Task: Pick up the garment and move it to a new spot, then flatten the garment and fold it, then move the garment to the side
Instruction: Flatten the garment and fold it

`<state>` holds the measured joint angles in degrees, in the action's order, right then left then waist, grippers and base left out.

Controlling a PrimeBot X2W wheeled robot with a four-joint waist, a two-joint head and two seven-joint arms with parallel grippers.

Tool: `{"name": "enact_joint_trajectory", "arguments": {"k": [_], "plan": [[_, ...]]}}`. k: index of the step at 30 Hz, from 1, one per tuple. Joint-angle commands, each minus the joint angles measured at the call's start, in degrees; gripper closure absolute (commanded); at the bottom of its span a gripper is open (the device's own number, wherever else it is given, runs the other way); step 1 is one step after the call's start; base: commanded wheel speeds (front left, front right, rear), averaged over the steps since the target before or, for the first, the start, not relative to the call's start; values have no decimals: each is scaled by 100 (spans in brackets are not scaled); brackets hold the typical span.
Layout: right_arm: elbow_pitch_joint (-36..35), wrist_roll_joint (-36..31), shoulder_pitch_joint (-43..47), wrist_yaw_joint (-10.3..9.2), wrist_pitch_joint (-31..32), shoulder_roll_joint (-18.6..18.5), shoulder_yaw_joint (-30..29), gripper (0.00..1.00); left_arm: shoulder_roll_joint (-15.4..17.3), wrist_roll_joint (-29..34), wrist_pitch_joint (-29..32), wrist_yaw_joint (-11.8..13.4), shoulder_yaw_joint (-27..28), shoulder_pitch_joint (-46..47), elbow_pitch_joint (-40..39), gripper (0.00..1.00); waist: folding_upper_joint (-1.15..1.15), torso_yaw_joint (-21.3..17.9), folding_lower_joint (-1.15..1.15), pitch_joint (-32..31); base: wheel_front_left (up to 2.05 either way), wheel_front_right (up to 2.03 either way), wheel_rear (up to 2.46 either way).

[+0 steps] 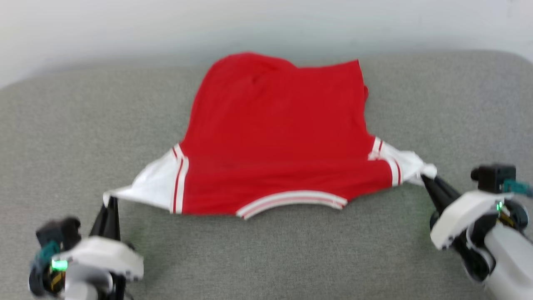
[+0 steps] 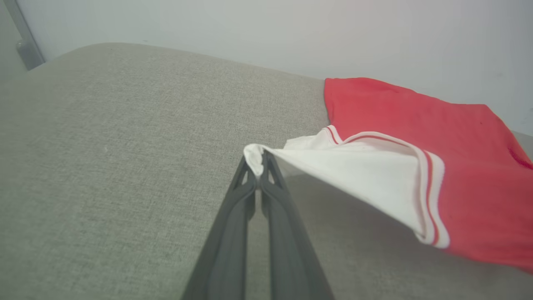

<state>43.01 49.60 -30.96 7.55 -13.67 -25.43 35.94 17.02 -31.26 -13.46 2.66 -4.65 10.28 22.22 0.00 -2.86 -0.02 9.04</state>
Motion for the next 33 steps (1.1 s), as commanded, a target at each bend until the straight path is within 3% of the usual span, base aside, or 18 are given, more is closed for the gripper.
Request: {"name": "enact_joint_trajectory", "arguments": {"k": [1, 11, 16, 20, 21, 23, 24, 25, 29, 33], "plan": [[-34, 10, 222, -12, -35, -55, -79, 100, 3, -37, 26, 107, 78, -250, -150, 100, 0, 50, 2, -256, 0, 0, 0], [-513, -441, 1947, -13, -79, 21, -933, 100, -118, -253, 475, 683, 241, -2215, -1533, 100, 0, 196, 2, -806, 0, 0, 0], [-980, -1105, 2778, -13, 123, 83, -1558, 100, -168, -322, 586, 811, 240, -2773, -2046, 100, 0, 257, 2, -907, 0, 0, 0], [-1519, -1734, 3405, -13, 591, 361, -2120, 100, -123, -264, 639, 869, 213, -2989, -2389, 100, 0, 289, 2, -943, 0, 0, 0], [-1684, -1884, 3507, -13, 718, 426, -2258, 96, -123, -257, 637, 868, 192, -3000, -2473, 100, 0, 300, 2, -945, 0, 0, 0], [-2034, -2070, 3677, -12, 954, 616, -2544, 53, -145, -219, 674, 852, 91, -2992, -2641, 100, 0, 335, 2, -919, 0, 0, 0], [-2222, -2181, 3729, -11, 1056, 691, -2639, 13, -151, -195, 700, 839, 40, -2947, -2710, 100, 0, 362, 2, -895, 0, 0, 0], [-2421, -2188, 3760, -10, 1154, 799, -2735, 0, -144, -156, 709, 830, -12, -2889, -2780, 100, 0, 391, 2, -865, 0, 0, 0], [-2971, -2246, 3452, -10, 1338, 995, -3241, 0, -218, -65, 714, 801, -211, -2676, -2966, 100, 0, 484, 2, -664, 0, 0, 0], [-3065, -2264, 2940, -8, 1413, 1061, -3601, 0, -239, 10, 708, 765, -350, -2487, -3044, 100, 0, 582, 2, -447, 0, 0, 0]]}}
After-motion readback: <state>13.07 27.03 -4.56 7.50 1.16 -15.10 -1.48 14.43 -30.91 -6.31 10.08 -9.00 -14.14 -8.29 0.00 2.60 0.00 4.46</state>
